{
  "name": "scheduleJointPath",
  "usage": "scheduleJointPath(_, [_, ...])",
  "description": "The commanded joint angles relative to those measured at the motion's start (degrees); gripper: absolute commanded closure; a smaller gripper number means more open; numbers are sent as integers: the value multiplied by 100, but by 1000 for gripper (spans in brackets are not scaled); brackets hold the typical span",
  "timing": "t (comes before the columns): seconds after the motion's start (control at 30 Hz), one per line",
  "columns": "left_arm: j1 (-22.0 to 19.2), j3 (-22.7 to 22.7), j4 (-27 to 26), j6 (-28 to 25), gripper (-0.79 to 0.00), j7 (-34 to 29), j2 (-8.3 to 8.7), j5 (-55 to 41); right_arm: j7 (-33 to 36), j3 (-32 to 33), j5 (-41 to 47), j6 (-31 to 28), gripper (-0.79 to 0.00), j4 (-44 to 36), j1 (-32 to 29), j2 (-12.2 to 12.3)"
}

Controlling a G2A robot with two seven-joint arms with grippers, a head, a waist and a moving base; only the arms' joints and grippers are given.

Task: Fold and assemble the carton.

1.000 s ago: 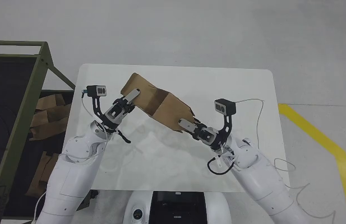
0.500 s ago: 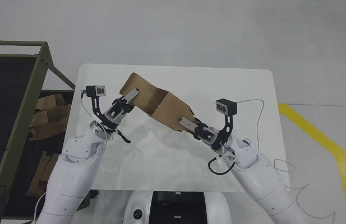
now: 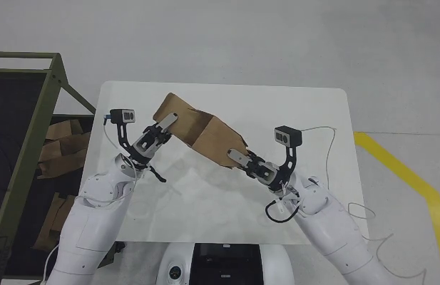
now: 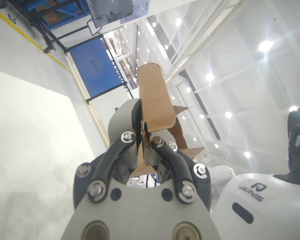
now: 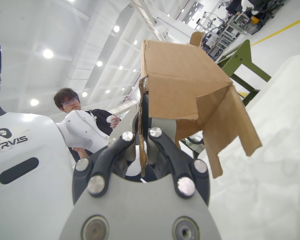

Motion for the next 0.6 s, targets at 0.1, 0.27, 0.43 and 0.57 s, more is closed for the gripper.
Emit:
scheduleJointPath(0.1, [3,-15,18,78,-785,-53,3,-26,65,37,68,-30,0,24,-5,7])
scheduleJointPath(0.27, [-26,-138,57,175,-785,-287,33,12,145,115,66,-26,0,8,-28,28])
scheduleJointPath(0.43, [-106,-434,128,222,-785,-557,82,-101,319,268,30,36,0,-44,-59,76])
scheduleJointPath(0.57, [-134,-677,158,208,-785,-835,123,-252,566,425,-22,113,0,-128,-73,134])
